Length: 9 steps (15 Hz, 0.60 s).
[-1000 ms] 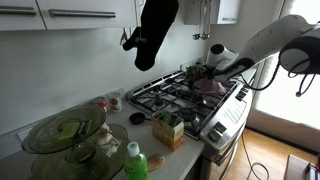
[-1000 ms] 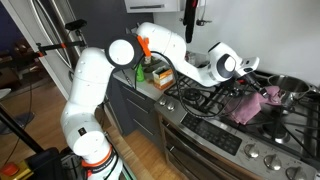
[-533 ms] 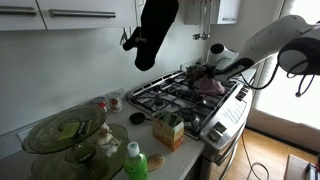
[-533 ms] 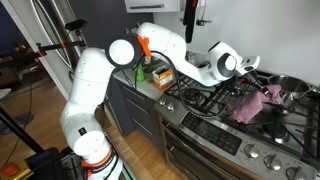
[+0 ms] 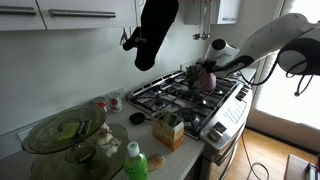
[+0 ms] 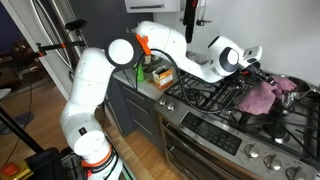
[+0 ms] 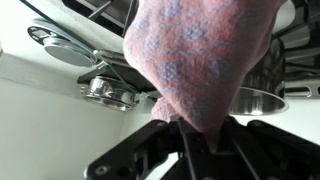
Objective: Move the silver pot to the top right side of the stove, pick up the purple cloth and wipe the silver pot, put the purple cloth back on the job of the stove
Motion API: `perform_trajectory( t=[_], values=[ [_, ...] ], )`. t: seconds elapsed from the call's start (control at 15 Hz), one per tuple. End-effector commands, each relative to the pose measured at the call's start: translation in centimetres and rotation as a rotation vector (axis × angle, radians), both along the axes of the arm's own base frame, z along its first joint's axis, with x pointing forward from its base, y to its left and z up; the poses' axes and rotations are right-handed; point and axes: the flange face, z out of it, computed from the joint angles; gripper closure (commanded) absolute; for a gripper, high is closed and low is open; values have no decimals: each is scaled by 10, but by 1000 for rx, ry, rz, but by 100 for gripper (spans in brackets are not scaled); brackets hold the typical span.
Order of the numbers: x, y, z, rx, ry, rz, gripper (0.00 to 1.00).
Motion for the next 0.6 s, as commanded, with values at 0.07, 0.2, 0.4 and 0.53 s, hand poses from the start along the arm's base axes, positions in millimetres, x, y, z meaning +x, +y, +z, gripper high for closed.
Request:
perform_trajectory(
  t=[0.07, 0.2, 0.4, 0.53],
  values=[
    [10, -10, 19, -57, -124, 49, 96],
    [16, -16, 25, -68, -176, 60, 96],
    [25, -19, 19, -68, -220, 61, 96],
    [34, -18, 10, -37, -253, 40, 96]
  ],
)
